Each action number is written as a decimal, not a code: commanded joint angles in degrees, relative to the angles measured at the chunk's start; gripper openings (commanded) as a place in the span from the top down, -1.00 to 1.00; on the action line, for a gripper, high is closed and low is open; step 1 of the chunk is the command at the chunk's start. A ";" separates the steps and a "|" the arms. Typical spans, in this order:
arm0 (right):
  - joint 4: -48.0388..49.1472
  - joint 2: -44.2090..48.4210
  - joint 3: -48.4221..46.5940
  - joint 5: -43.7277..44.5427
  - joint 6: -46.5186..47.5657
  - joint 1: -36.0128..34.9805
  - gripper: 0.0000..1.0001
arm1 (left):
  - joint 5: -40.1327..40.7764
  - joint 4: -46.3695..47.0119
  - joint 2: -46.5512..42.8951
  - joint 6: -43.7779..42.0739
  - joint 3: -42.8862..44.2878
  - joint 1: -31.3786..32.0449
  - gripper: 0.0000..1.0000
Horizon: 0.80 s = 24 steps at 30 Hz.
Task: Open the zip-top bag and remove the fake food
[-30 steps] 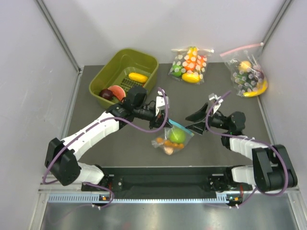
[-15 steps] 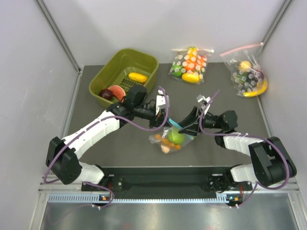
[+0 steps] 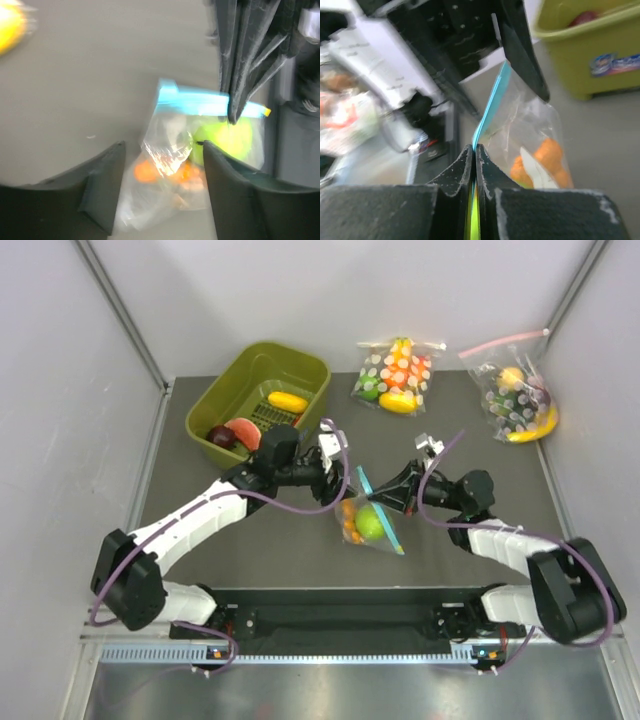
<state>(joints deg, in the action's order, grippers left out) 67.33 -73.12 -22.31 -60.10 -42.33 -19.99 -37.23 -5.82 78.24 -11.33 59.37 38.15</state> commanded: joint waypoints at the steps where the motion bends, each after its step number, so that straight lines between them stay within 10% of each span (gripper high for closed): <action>1: -26.30 9.05 -6.86 18.13 15.69 -1.98 1.00 | 12.42 13.82 -7.03 5.88 -5.66 1.22 -0.42; 7: -48.32 15.64 -14.69 39.23 22.03 -3.57 1.00 | 32.90 21.11 -8.02 6.85 -10.68 15.53 -0.45; 24: -58.27 17.92 -16.72 68.17 20.26 -11.65 1.00 | 79.13 30.16 3.84 11.78 -5.67 33.65 -0.62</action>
<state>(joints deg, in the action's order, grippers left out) 9.91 -57.80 -36.12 1.15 -22.83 -30.74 26.89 18.37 81.71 1.50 51.75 69.82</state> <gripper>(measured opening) 0.010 0.810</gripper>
